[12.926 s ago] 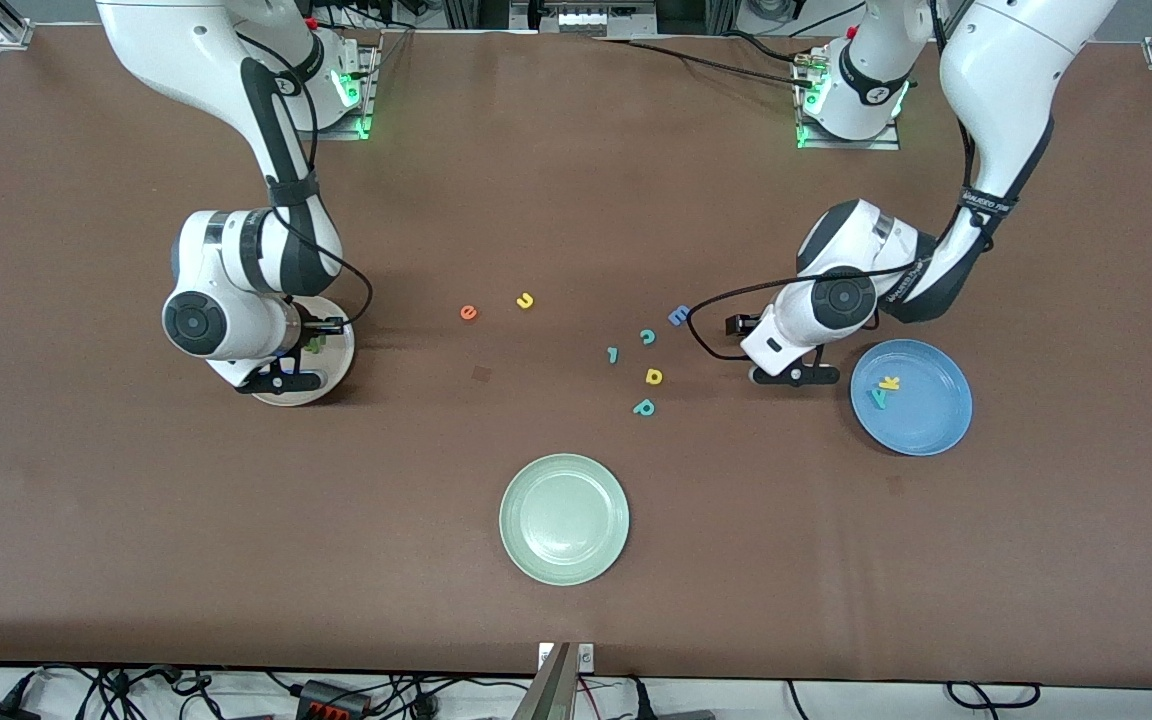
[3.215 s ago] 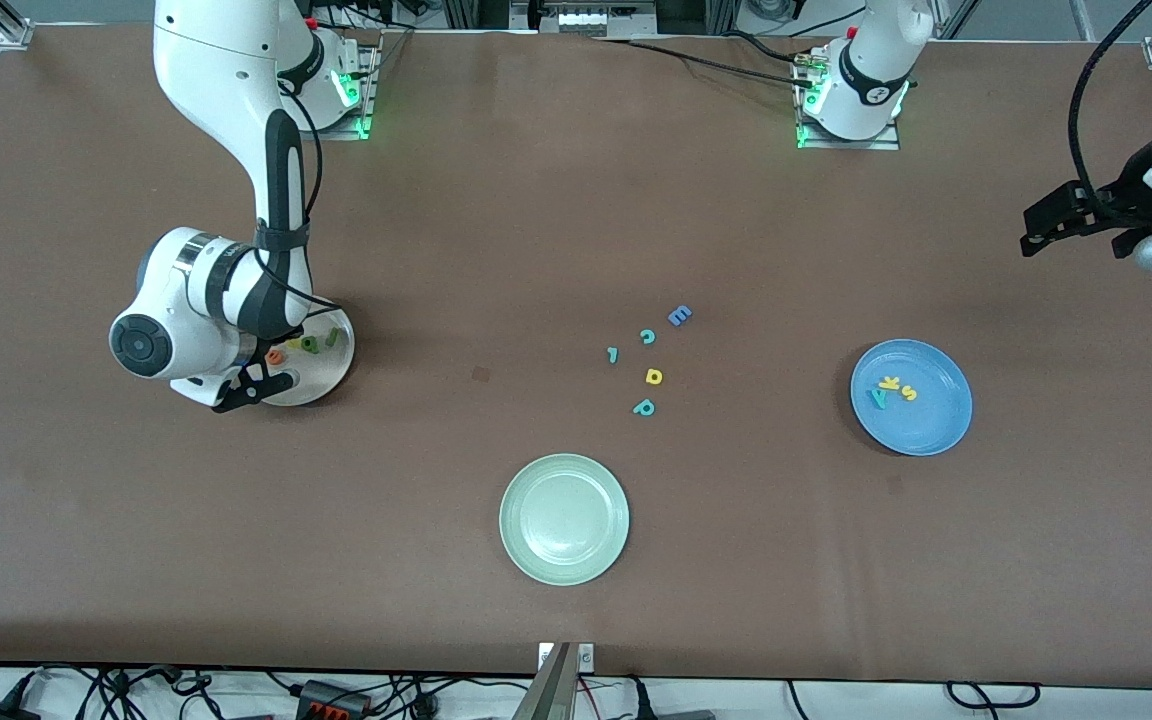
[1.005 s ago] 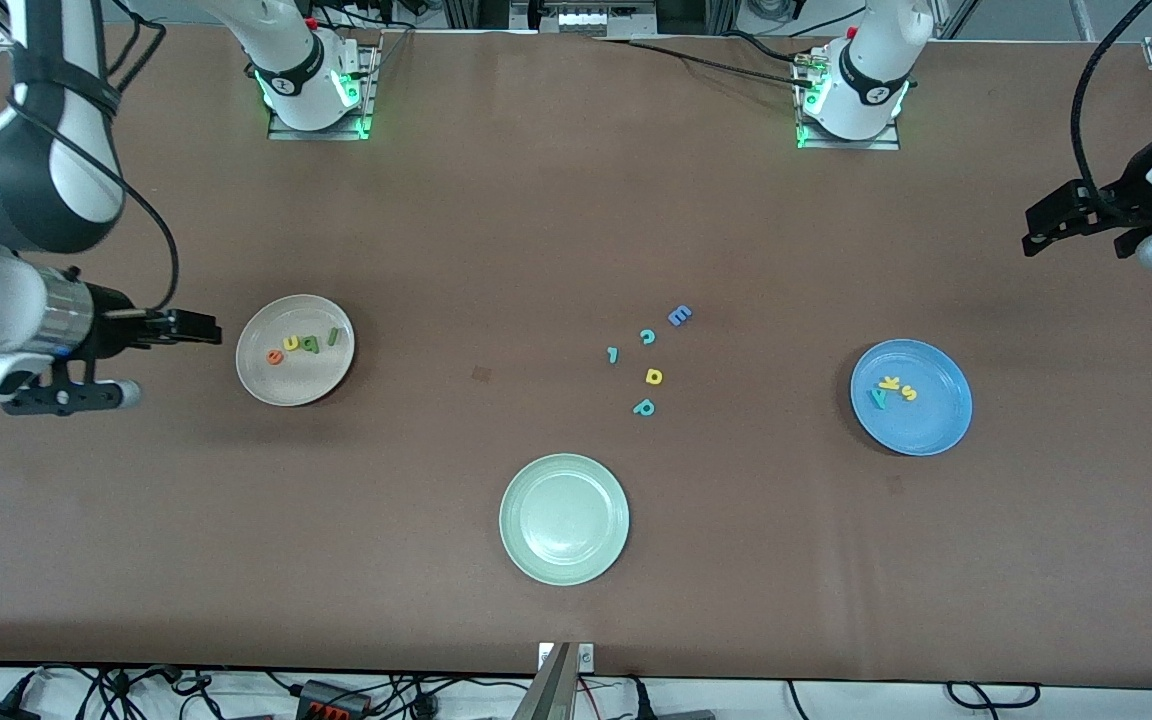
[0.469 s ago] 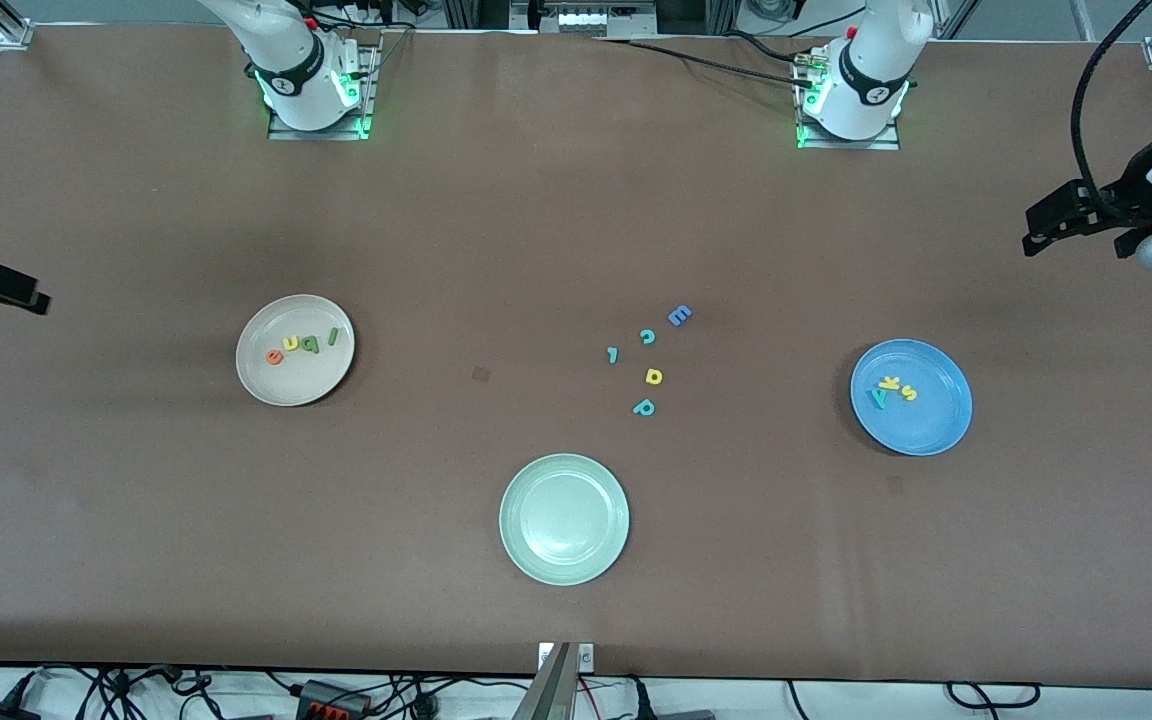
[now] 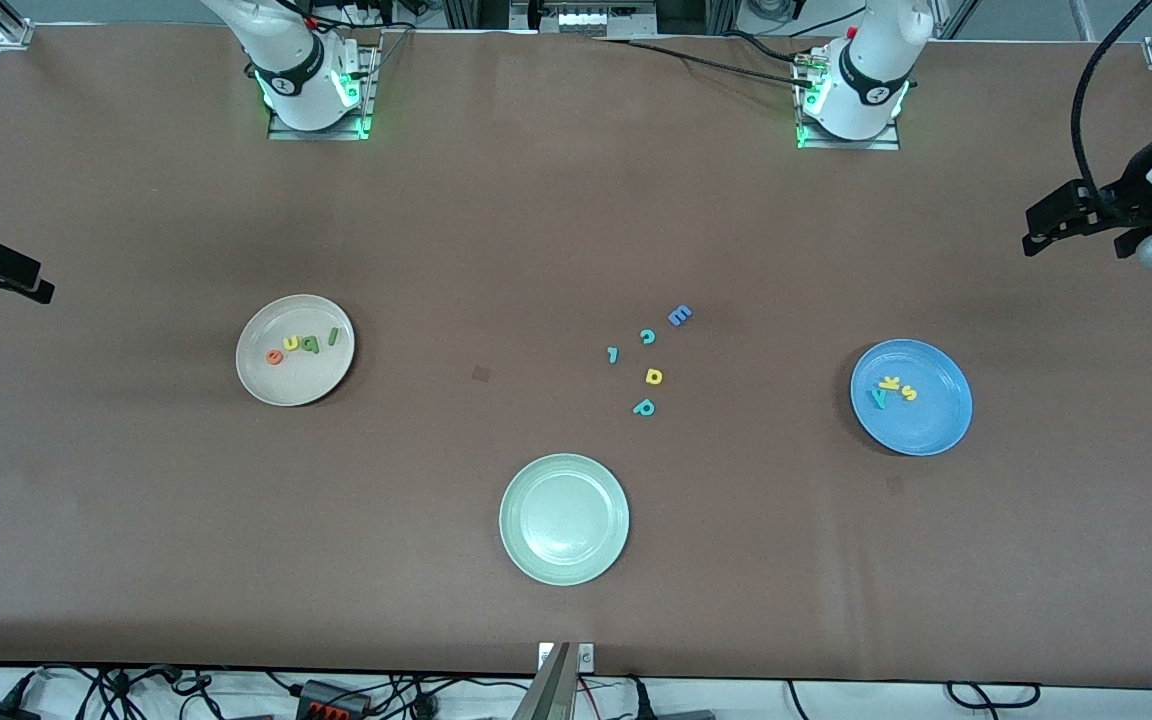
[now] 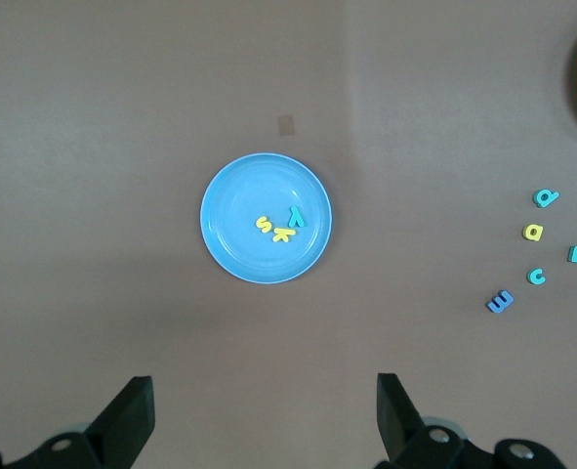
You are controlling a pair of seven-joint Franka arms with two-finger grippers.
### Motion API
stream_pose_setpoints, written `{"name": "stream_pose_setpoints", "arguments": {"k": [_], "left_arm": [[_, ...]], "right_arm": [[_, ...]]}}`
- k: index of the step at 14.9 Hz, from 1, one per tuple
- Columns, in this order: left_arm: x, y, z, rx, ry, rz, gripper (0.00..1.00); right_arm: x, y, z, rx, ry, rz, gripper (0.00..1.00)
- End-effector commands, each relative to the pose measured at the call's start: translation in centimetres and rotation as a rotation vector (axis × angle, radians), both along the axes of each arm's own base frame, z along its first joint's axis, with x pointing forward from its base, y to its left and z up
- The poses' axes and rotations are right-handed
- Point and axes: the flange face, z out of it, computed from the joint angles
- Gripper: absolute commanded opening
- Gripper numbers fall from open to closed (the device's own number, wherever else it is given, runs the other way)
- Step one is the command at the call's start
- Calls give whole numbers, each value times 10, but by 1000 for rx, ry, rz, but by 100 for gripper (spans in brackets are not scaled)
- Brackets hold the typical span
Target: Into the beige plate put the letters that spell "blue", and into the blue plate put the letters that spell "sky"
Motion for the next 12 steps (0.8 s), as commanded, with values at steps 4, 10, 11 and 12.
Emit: {"name": "stream_pose_setpoints", "arguments": {"k": [4,10,11,12], "left_arm": [[2,3,4,1,10,-15,100],[2,3,4,1,10,-15,100],[2,3,4,1,10,-15,100],[2,3,4,1,10,-15,100]], "right_arm": [[-8,3,2,-34,4,-16,100],[-52,4,-11,-25,8,-31,100],[-54,6,-10,-24,19,-41,100],[-56,7,-9,-20,29,-53,100]]}}
